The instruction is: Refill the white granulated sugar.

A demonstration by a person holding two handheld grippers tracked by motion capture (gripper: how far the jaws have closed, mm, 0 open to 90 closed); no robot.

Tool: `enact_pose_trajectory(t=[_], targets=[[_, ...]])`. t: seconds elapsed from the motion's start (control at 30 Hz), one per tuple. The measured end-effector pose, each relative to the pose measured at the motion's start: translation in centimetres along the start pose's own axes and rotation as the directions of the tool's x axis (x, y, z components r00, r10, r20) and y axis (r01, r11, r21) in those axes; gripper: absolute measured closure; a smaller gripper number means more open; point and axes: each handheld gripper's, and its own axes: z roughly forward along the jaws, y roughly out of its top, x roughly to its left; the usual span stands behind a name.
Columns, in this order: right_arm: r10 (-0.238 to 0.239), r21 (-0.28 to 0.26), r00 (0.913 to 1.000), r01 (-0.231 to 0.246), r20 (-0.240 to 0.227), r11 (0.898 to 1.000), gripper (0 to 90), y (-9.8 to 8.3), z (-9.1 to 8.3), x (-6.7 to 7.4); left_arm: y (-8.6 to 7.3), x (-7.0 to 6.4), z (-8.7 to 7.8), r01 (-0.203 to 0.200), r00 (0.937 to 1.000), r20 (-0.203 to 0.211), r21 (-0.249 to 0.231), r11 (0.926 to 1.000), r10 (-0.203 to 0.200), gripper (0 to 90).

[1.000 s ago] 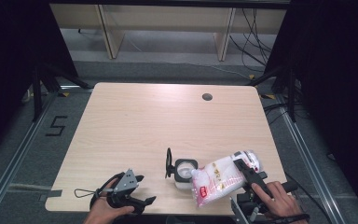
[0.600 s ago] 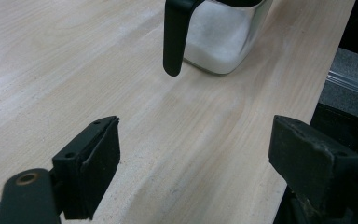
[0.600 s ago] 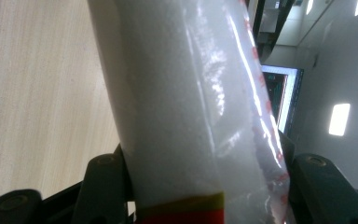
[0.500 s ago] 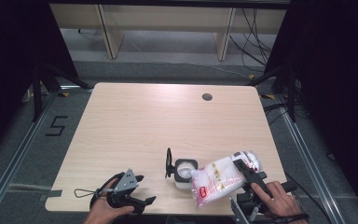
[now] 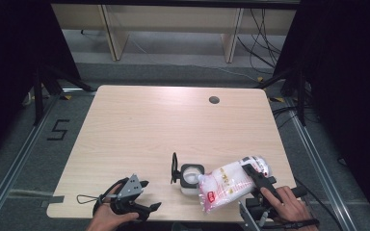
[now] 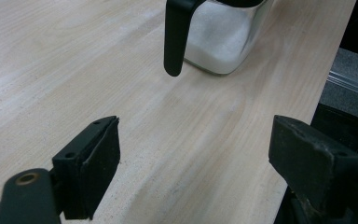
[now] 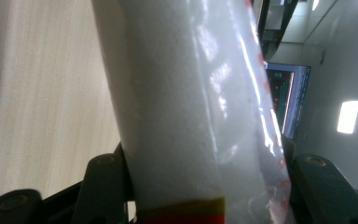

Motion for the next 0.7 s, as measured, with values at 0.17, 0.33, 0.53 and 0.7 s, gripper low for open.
enact_pose_trajectory(t=[0.17,0.33,0.53,0.7], targets=[[-0.013,0.005,0.9997,0.014,-0.018,1.000,50.2,-0.3,0.5,0.3,0.0,0.0,0.0,0.000,1.0000,0.001,0.000,1.0000,0.000,16.2],[0.030,0.022,0.9990,-0.030,-0.032,0.999,50.6,-0.6,0.9,1.1,0.0,0.0,0.0,-0.002,1.0000,0.001,0.003,1.0000,0.002,16.2],[0.018,0.040,0.9985,-0.015,-0.053,0.999,51.6,-0.7,1.6,1.9,0.0,0.0,0.0,-0.002,1.0000,-0.002,-0.002,1.0000,0.002,16.2],[-0.079,0.025,0.9956,0.080,-0.050,0.996,52.7,-0.7,2.3,1.9,0.0,0.1,0.0,-0.013,0.9999,-0.006,0.007,0.9999,0.013,16.2]])
